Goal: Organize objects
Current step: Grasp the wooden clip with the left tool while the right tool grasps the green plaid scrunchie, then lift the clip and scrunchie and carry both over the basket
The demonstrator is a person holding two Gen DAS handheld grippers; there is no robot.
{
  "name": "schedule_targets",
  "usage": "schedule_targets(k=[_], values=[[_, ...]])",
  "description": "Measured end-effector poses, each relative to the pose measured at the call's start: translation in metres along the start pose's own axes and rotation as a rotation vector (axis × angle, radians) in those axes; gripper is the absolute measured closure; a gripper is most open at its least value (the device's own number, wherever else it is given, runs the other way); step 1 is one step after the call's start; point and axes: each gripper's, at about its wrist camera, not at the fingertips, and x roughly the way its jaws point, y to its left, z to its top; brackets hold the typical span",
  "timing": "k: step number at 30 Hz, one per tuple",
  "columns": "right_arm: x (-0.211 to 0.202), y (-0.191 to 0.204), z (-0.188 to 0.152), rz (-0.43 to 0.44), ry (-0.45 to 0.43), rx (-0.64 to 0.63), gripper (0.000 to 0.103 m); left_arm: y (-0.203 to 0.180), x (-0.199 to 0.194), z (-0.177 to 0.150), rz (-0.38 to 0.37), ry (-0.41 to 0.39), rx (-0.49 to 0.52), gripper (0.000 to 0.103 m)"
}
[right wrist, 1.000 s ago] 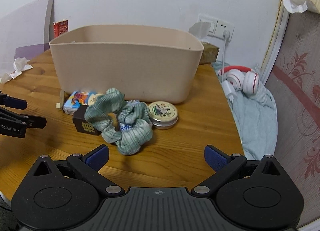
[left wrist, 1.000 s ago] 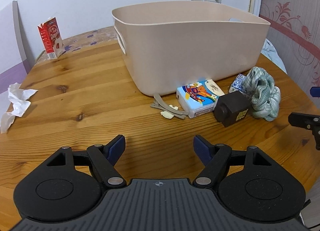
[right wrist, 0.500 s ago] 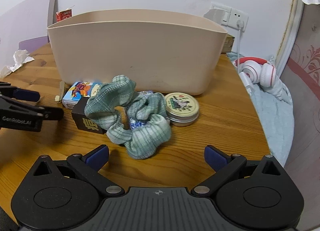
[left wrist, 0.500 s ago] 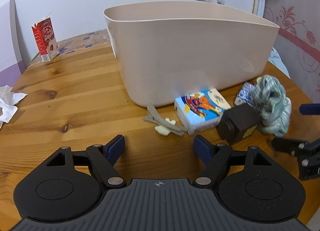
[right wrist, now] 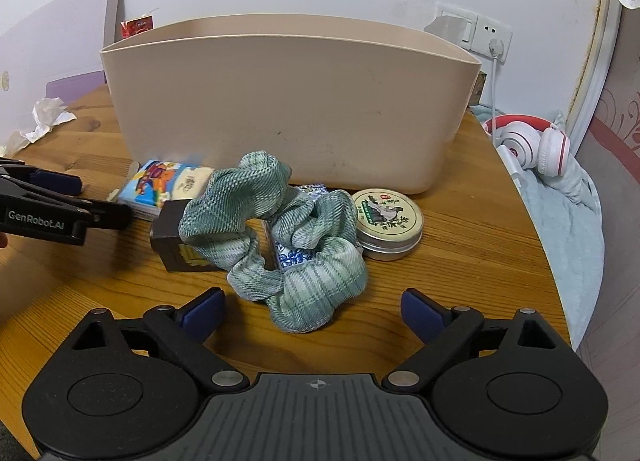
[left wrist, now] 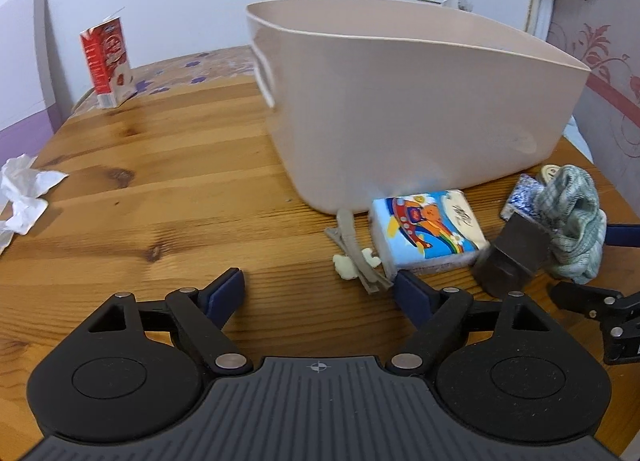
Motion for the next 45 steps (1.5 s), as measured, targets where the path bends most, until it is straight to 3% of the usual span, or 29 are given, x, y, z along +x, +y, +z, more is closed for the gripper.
schedule_targets(k=[8, 15, 21, 23, 29, 45], values=[[-0.001, 0.0, -0.002, 0.012, -0.001, 0.012, 0.01, 0.014, -0.004, -0.001, 0.019, 0.006, -0.024, 0.021], [-0.003, -0.001, -0.001, 0.032, -0.01, 0.018, 0.028, 0.012, -0.003, 0.005, -0.009, -0.027, 0.002, 0.049], [-0.005, 0.001, 0.0, 0.051, -0.015, 0.005, 0.058, 0.007, -0.004, 0.004, -0.066, -0.034, 0.051, 0.08], [-0.007, 0.003, 0.0, 0.058, -0.018, -0.002, 0.07, 0.005, -0.004, 0.004, -0.068, -0.033, 0.055, 0.08], [-0.013, 0.004, -0.004, 0.057, -0.025, -0.014, 0.081, 0.013, -0.006, 0.006, -0.088, -0.009, 0.015, 0.082], [-0.05, 0.005, 0.006, 0.073, -0.109, -0.015, 0.084, 0.02, -0.033, 0.0, -0.096, -0.028, 0.009, 0.087]])
